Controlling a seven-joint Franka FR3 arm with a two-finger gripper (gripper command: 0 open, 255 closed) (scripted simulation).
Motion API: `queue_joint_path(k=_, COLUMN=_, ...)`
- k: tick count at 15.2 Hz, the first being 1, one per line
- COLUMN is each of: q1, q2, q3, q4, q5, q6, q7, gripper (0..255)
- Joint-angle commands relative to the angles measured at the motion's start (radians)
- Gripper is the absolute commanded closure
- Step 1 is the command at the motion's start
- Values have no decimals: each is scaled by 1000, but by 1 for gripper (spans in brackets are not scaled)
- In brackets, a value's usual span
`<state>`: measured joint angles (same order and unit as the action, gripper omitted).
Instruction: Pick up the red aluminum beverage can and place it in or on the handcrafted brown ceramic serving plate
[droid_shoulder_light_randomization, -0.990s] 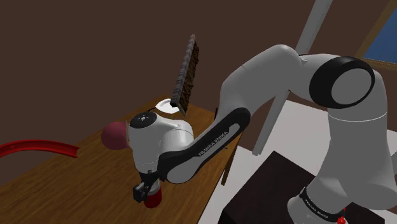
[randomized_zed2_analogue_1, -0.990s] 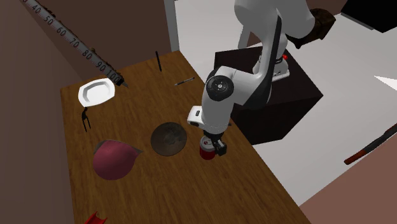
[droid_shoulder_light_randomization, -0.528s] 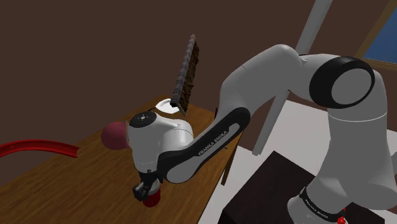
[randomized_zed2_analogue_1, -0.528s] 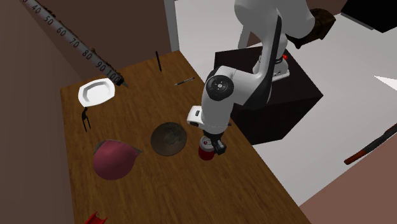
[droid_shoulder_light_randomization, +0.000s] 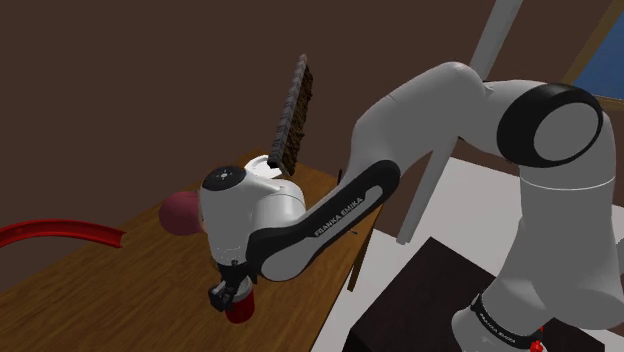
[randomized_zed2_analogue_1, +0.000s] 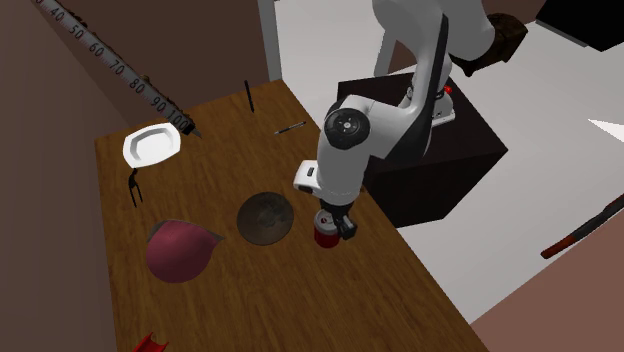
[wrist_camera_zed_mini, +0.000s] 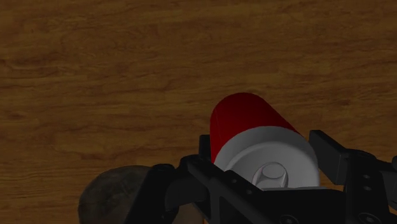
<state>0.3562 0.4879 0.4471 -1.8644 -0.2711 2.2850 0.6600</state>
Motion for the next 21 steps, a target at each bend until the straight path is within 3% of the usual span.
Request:
queue_joint_path(k=1, q1=-3, q2=-15, q3=6, q4=7, q5=9, q6=-21, q7=-5, gripper=255)
queue_joint_path(k=14, q1=-25, q2=-110, q3=38, q4=56, q5=68, q6=-156, q7=-42, gripper=255)
queue_joint_path(k=21, q1=-95, q2=-36, q3=-6, q4=216, q5=60, q6=-240, q7=-176, gripper=255)
